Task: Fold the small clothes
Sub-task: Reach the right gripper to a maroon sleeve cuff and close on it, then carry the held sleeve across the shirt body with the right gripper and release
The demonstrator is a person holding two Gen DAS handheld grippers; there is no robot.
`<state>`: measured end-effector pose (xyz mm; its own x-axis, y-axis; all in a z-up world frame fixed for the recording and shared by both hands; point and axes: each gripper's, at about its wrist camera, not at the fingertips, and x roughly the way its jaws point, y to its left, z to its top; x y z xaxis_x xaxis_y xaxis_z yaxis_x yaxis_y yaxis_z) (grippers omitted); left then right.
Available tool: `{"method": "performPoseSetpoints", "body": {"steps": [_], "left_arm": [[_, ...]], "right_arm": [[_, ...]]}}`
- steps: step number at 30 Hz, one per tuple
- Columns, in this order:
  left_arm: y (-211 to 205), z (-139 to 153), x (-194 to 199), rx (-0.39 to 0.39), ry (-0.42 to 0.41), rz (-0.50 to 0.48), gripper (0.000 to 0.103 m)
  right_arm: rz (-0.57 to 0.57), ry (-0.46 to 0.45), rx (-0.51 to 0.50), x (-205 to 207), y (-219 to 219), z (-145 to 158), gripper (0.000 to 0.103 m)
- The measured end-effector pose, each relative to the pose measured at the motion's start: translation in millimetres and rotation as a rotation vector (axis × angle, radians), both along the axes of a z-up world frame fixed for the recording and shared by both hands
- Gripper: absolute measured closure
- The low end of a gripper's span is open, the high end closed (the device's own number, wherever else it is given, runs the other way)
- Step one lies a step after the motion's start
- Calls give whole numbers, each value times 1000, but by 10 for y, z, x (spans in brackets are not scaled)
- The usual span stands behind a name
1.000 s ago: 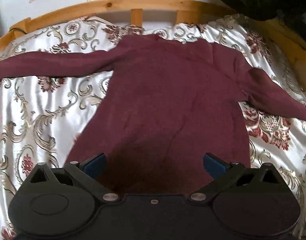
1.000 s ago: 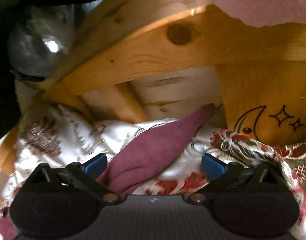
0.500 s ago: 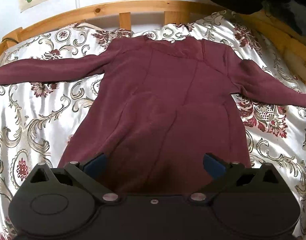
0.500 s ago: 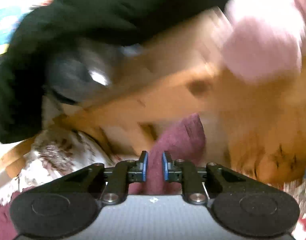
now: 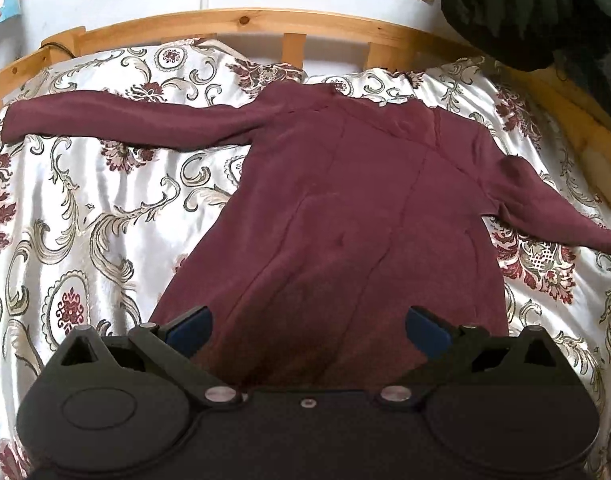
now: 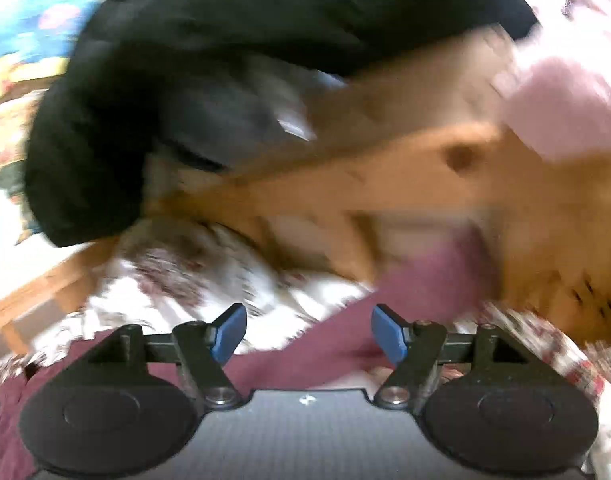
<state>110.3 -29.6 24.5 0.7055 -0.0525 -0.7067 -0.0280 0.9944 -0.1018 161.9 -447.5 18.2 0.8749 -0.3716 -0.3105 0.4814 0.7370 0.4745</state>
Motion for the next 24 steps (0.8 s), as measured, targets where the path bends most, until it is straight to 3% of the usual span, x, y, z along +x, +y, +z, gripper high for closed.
{"method": "performPoseSetpoints", "body": {"steps": [3,7,9,10,11,12,14,17,20,24], "left_arm": [[1,-21,-22,6,4,-6,1],[8,-42,-30,16,13,1,1],[14,-54,-24,19,19,6,1],[15,-60,-24,20,21,9,1],[17,-65,-22,21,22,11,1],[17,-70,-21,21,22,12,1],[14,-79,-17,17,26,9,1],[3,-77,-12,18,20,-6,1],[19,-47,-14,19,-2,-9,1],[147,52,26,10,-46,38,1]], "right_arm": [[-74,34,135,52,-290,-138,20],[-105,38,218,131,-534,-352,19],[-106,20,240,166,-612,-452,41],[-110,21,244,172,-641,-494,66],[-116,22,239,165,-650,-518,84],[-115,9,223,116,-623,-507,90],[-108,-37,155,50,-516,-429,93],[-61,-123,-72,-8,-215,-103,93],[47,-197,-297,-31,209,225,93],[234,-243,-522,57,893,462,93]]}}
